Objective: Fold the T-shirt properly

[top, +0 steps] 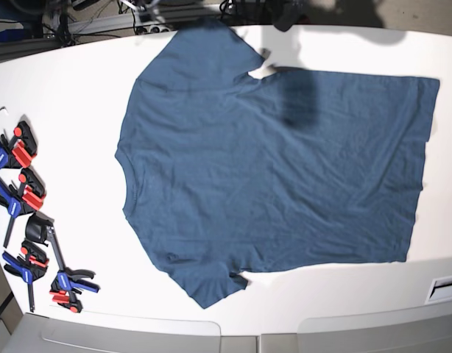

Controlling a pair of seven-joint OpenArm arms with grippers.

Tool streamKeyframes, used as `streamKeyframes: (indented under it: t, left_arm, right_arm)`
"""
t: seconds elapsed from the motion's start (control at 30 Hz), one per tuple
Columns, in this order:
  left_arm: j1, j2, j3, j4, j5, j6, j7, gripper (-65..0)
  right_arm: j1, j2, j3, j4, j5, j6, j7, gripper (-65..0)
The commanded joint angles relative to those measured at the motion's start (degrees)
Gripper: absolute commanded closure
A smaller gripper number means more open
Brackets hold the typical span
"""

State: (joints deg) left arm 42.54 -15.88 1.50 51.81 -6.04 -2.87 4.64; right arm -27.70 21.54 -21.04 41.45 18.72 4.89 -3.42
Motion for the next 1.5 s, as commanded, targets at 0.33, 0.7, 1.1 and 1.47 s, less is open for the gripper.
streamKeyframes:
  t: [0.33, 0.7, 1.1, 1.47]
  left_arm:
    - [32.5, -11.6, -24.2, 47.8, -17.2, -10.1, 9.0, 0.0]
    - [27.1, -6.7, -49.3, 64.3, -62.0, -36.7, 21.0, 0.0]
    - [16.1, 2.9, -49.4, 64.3, -61.5, -37.1, 31.0, -1.1]
    - [16.0, 2.8, -49.4, 64.3, -61.5, -37.1, 30.9, -29.6]
  right_arm:
    - [-42.1, 7.7, 36.1, 53.2, 20.9, 11.6, -5.5, 0.0]
    - [-31.6, 1.2, 59.2, 74.7, 43.0, 19.4, -15.3, 0.0]
    - [-11.6, -10.4, 48.4, 51.3, 41.5, 20.9, -19.1, -19.2]
    - [-9.8, -15.0, 44.5, 51.5, 36.7, 18.3, -20.0, -29.7]
